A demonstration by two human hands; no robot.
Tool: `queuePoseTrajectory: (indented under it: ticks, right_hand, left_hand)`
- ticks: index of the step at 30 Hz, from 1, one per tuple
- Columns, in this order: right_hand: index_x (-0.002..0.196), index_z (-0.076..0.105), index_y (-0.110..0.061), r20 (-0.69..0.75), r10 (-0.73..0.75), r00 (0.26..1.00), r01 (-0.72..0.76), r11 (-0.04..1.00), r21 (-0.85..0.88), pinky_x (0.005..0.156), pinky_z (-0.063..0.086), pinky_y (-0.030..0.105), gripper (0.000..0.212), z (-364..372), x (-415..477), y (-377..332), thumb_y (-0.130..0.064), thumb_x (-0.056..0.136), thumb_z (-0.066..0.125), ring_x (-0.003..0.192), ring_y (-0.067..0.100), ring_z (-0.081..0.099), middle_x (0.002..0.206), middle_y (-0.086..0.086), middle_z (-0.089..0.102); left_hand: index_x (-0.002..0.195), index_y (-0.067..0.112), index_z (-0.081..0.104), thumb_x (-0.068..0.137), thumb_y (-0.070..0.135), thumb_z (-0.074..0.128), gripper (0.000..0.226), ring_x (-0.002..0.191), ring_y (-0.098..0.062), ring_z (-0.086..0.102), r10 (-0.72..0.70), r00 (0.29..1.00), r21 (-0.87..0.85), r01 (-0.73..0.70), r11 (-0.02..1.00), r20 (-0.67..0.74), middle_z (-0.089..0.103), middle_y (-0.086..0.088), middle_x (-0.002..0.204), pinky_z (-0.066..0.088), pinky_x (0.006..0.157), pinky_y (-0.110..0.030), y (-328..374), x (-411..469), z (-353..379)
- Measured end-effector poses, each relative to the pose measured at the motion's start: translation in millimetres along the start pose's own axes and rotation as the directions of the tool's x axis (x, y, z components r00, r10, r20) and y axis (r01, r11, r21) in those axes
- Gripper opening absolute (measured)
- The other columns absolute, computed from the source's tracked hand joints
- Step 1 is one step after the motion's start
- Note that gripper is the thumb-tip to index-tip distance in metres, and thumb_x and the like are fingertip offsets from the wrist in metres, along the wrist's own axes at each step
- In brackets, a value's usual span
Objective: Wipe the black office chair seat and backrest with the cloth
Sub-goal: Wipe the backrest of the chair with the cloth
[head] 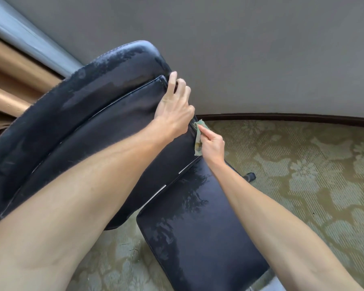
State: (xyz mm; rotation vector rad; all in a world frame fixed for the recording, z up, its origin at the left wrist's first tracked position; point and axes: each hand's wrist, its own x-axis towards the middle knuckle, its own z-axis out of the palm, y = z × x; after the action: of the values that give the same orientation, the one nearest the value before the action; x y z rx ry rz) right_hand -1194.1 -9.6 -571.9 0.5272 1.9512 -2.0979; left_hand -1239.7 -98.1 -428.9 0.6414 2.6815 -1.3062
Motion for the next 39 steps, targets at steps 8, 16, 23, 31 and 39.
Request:
queuePoseTrajectory:
  ticks: [8, 16, 23, 31, 39]
  right_hand:
    - [0.118, 0.068, -0.022, 0.157, 0.055, 0.986, -0.047, 0.997, -0.053, 0.078, 0.036, -0.005, 0.036, -37.1, 16.6, -17.3, -0.003, 0.093, 0.050, 0.108, 0.001, 0.055, 0.123, -0.002, 0.066]
    - [0.120, 0.066, -0.031, 0.197, 0.159, 0.967, -0.133, 0.981, -0.138, 0.096, 0.051, 0.035, 0.036, -43.2, 26.3, -6.4, -0.010, 0.097, 0.047, 0.103, 0.016, 0.062, 0.119, -0.001, 0.067]
    - [0.126, 0.063, -0.025, 0.142, 0.354, 0.924, -0.326, 0.926, -0.188, 0.091, 0.053, 0.032, 0.033, -56.3, 43.9, 20.0, -0.014, 0.100, 0.045, 0.103, 0.022, 0.061, 0.125, 0.003, 0.064]
    - [0.118, 0.068, -0.027, 0.224, 0.211, 0.951, -0.185, 0.974, -0.134, 0.092, 0.048, 0.022, 0.030, -53.4, 39.9, 12.3, -0.014, 0.098, 0.050, 0.108, 0.014, 0.060, 0.121, -0.007, 0.064]
    - [0.124, 0.064, -0.020, 0.356, -0.213, 0.910, 0.222, 0.975, 0.015, 0.113, 0.032, 0.022, 0.039, -45.4, 27.7, 15.0, 0.000, 0.094, 0.048, 0.130, -0.002, 0.041, 0.137, -0.003, 0.055]
  left_hand:
    - [0.114, 0.025, 0.067, 0.080, 0.039, 0.058, 0.038, 0.127, -0.045, 0.035, 0.006, 1.000, -0.012, -0.006, 1.000, 0.004, 0.049, -0.020, 0.126, 0.000, 0.111, -0.062, 15.1, 11.8, -28.4]
    - [0.115, 0.023, 0.063, 0.078, 0.037, 0.061, 0.040, 0.129, -0.043, 0.032, -0.009, 0.987, -0.008, 0.010, 1.000, 0.161, 0.045, -0.021, 0.132, 0.000, 0.113, -0.060, 21.9, 13.9, -41.8]
    - [0.137, 0.014, 0.048, 0.083, 0.037, 0.055, 0.060, 0.129, -0.038, 0.036, -0.037, 0.973, 0.064, 0.023, 0.998, 0.228, 0.047, -0.019, 0.131, 0.000, 0.116, -0.056, 29.1, 24.1, -44.8]
    - [0.137, 0.002, 0.040, 0.085, 0.047, 0.051, 0.069, 0.119, -0.034, 0.043, 0.044, 0.936, 0.053, -0.067, 0.996, 0.349, 0.050, -0.017, 0.126, 0.021, 0.113, -0.046, 53.2, 39.7, -34.0]
    - [0.147, -0.002, 0.027, 0.085, 0.044, 0.055, 0.083, 0.119, -0.033, 0.046, 0.026, 0.935, 0.002, -0.029, 1.000, 0.353, 0.053, -0.016, 0.125, 0.025, 0.112, -0.044, 49.9, 35.5, -25.2]
